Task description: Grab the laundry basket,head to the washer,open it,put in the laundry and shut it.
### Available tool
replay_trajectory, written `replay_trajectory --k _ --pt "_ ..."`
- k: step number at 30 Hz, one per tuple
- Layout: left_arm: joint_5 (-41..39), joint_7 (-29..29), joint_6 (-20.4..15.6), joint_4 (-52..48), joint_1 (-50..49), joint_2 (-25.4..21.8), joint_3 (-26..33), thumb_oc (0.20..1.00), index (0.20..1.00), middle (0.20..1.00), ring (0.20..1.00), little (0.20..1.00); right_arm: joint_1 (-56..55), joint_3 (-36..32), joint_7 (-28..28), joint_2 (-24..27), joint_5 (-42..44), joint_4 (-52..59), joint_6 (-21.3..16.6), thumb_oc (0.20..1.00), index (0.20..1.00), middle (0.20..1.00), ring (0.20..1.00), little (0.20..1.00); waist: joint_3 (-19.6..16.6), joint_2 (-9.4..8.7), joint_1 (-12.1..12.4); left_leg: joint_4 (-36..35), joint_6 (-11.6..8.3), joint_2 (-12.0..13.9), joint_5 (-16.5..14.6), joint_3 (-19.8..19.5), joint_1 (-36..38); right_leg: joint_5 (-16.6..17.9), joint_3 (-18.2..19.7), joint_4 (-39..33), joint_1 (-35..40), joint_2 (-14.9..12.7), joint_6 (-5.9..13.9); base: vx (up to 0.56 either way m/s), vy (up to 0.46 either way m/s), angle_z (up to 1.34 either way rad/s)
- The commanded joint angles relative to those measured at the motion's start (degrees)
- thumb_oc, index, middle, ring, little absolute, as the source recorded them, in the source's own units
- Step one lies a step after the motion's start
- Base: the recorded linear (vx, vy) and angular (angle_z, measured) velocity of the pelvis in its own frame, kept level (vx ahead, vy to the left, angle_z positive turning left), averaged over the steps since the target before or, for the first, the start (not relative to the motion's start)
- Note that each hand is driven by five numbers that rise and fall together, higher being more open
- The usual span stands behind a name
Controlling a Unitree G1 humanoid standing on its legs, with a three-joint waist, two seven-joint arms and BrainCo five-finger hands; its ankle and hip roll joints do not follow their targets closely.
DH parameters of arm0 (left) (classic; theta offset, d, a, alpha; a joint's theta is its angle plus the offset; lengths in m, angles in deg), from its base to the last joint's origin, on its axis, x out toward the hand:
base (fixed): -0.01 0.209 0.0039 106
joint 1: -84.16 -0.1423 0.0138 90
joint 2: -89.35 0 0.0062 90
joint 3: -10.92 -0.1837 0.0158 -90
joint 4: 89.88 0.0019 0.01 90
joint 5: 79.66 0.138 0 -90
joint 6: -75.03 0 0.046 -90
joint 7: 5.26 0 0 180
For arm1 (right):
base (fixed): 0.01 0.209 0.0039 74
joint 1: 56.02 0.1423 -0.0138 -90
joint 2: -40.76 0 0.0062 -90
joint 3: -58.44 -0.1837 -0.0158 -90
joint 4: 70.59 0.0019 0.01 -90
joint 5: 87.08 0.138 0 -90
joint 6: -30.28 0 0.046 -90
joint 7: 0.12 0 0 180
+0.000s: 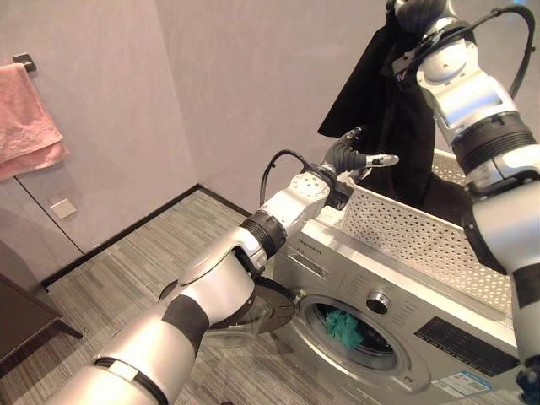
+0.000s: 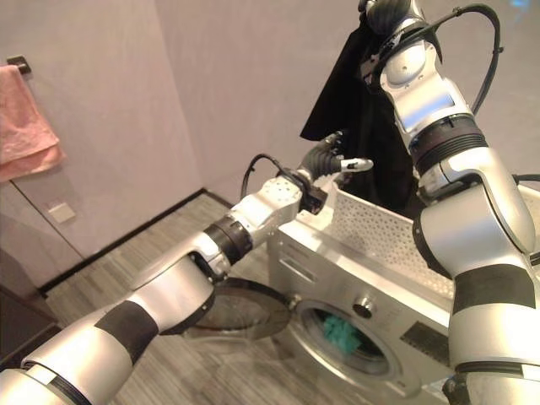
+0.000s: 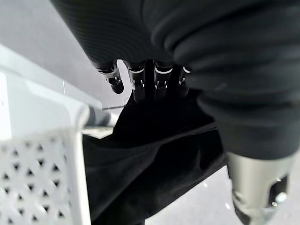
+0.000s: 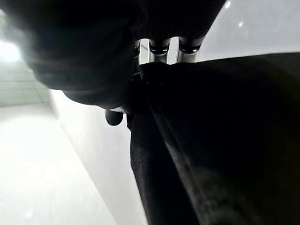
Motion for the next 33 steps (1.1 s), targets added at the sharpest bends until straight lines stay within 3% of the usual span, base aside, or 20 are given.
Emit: replay_trajectory --k 1,14,19,23,33 --pt "-2.14 0.22 -2.03 6.74 12.88 0.01 0.76 1.000 1.000 1.000 1.000 1.000 7.59 0.51 2.59 1.41 1.56 -3.23 -1.39 0.200 0.200 0.200 0.200 0.200 -1.36 0.31 1.39 0.40 0.41 0.66 -8.73 3.49 5.33 -3.96 2.65 1.02 -0.18 -1.67 1.52 -0.01 -0.017 -0.08" --pt "-2.66 1.66 -1.19 7.65 15.73 -1.03 -0.24 1.000 1.000 1.000 1.000 1.000 6.76 -1.54 1.73 0.40 5.85 -4.70 -1.56 0.200 0.200 0.200 0.200 0.200 -1.46 1.52 -0.17 0.40 0.28 1.13 -8.88 5.41 6.71 -3.88 5.25 0.96 -0.44 -1.19 1.41 -0.01 -0.010 -0.09" --pt "-0.45 1.81 -0.63 8.44 11.03 2.46 -0.02 1.000 1.000 1.000 1.000 1.000 4.83 -4.05 1.39 -1.97 10.84 -3.35 -2.95 0.200 0.200 0.200 0.200 0.200 -1.24 1.83 -0.66 0.40 0.47 1.44 -9.03 6.49 7.51 -3.86 6.77 0.80 -0.66 -0.73 1.15 0.00 -0.029 -0.25" --pt "-2.73 1.06 -1.00 7.18 9.15 4.73 1.18 1.000 1.000 1.000 1.000 1.000 3.41 -6.50 2.52 -7.11 13.89 -0.99 -4.11 0.200 0.200 0.200 0.200 0.200 -1.09 1.98 -1.19 0.40 0.44 1.69 -9.12 7.09 7.64 -3.57 7.61 0.46 -0.95 -0.49 1.05 0.00 -0.025 -0.11" --pt "-3.11 0.37 -2.80 4.81 9.90 4.61 1.53 1.000 1.000 1.000 1.000 1.000 -0.04 -8.07 2.81 -17.91 18.28 3.71 -7.12 0.200 0.200 0.200 0.200 0.200 -1.18 2.09 -0.93 0.40 0.40 1.96 -8.97 8.48 7.98 -2.96 8.87 0.04 -1.39 -0.16 1.05 0.00 -0.009 -0.09"
